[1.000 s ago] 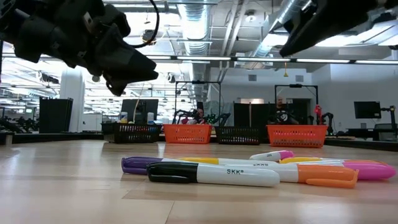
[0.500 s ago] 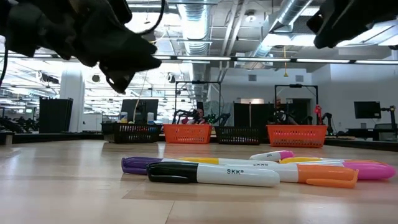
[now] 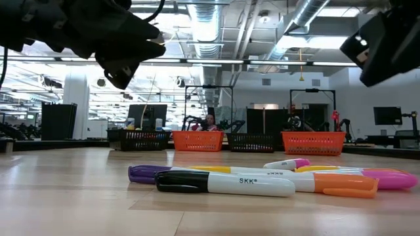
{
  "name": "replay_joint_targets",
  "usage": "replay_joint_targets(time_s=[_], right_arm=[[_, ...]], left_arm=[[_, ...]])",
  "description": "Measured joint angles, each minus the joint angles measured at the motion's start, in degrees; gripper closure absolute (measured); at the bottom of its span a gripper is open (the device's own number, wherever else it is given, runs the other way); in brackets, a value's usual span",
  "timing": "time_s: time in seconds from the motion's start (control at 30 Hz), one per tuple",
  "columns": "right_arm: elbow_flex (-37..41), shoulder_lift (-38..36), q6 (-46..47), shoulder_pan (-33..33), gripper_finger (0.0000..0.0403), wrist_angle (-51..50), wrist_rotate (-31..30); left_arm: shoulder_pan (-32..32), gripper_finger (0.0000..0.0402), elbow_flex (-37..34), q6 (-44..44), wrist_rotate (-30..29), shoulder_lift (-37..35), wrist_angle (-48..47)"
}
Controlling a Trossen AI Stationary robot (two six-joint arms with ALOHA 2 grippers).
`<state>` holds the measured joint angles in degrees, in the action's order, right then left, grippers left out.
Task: Pick & Place Markers
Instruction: Put the small pink highlighter into the left orange bin
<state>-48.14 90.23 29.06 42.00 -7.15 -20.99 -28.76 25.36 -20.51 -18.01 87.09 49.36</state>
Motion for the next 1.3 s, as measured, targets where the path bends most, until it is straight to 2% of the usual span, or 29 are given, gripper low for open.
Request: replay_joint_targets(time_s=[0.23, 0.53, 0.8, 0.93, 1.13, 1.3], right_arm=[[0.00, 1.03, 5.02, -0.02, 0.0280, -0.07, 3.02], [0.02, 2.51, 2.45, 0.35, 0.0280, 0.35, 2.89], [0.00, 8.14, 1.54, -1.03, 0.0281, 1.42, 1.99], [0.00, 8.34, -2.23, -3.27, 0.0281, 1.64, 0.00], [0.00, 7.59, -10.78, -9.08, 0.0281, 1.52, 0.24], [0.00, 7.59, -16.62, -14.93, 0.0281, 1.57, 5.11]], left_arm=[[-0.16, 0.0287, 0.00, -1.37, -0.01, -0.02, 0.20], [-0.17, 0.0287, 0.00, -0.79, -0.01, -0.02, 0.15], [-0.14, 0.0287, 0.00, -0.79, -0.01, -0.02, 0.15], [-0.14, 0.0287, 0.00, -0.79, -0.01, -0.02, 0.17], [-0.06, 0.0287, 0.00, -0.79, 0.00, -0.02, 0.17], [-0.06, 0.0287, 0.00, -0.77, -0.01, -0.02, 0.17]])
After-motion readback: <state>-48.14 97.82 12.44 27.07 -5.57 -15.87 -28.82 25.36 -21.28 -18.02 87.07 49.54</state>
